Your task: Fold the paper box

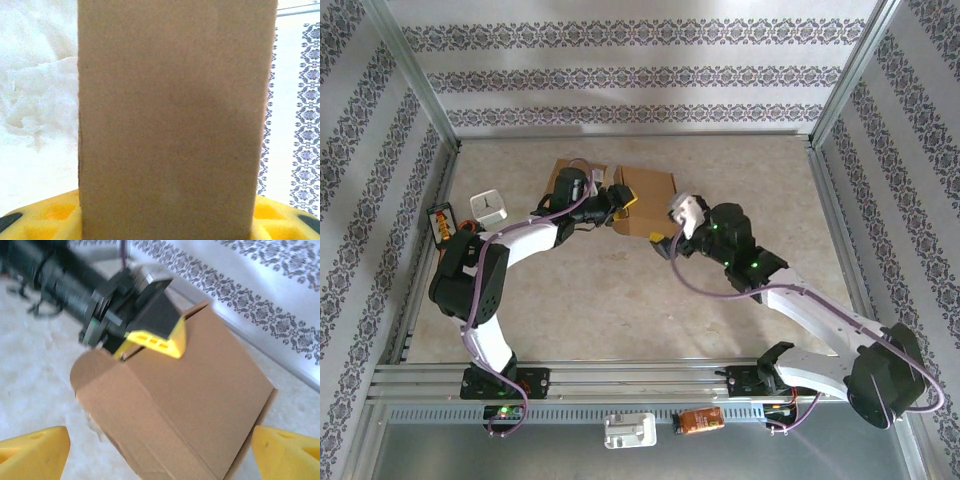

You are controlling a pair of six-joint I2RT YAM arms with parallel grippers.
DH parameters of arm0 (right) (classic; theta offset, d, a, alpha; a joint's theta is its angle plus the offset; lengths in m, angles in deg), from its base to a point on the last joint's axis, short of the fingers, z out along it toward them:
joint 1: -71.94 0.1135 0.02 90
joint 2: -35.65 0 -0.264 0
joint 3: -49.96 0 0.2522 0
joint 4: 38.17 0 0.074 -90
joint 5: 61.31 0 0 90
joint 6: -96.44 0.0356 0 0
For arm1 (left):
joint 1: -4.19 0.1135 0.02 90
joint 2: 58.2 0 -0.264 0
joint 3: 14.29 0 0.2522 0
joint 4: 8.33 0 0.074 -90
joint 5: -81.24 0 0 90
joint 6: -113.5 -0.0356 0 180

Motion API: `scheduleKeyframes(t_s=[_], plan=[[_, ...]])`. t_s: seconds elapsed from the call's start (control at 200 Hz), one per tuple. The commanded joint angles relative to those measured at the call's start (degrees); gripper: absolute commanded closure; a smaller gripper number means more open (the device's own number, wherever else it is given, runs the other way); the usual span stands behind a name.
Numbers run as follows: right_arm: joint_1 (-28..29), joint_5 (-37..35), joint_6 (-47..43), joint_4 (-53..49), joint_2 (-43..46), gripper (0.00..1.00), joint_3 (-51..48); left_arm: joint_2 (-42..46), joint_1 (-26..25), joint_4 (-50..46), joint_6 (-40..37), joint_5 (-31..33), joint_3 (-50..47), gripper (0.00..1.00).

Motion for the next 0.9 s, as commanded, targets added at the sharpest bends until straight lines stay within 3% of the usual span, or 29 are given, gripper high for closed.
scheduleKeyframes(t_s=[0.0, 0.25, 0.625, 0.769, 0.894], plan=[[2.9, -5.0, -17.7, 5.0, -1.9, 0.06, -0.8, 3.0, -0.7, -1.6, 1.4, 1.0, 0.9, 0.53], [6.3, -15.5, -35.4, 14.6, -12.3, 0.05, 0.9, 5.8, -1.2, -1.0, 3.6, 1.8, 0.3, 0.53], [6.1, -30.9, -49.1, 30.4, -29.9, 0.06, 7.3, 7.2, -1.3, -1.6, 4.7, 2.8, -0.4, 0.54], [6.1, -31.0, -48.3, 31.5, -31.3, 0.13, 7.8, 7.5, -1.3, -0.8, 5.6, 2.5, -0.8, 0.54], [6.2, -29.9, -47.1, 30.6, -30.4, 0.27, 7.4, 8.0, -1.4, -0.7, 5.8, 3.0, -1.3, 0.54]])
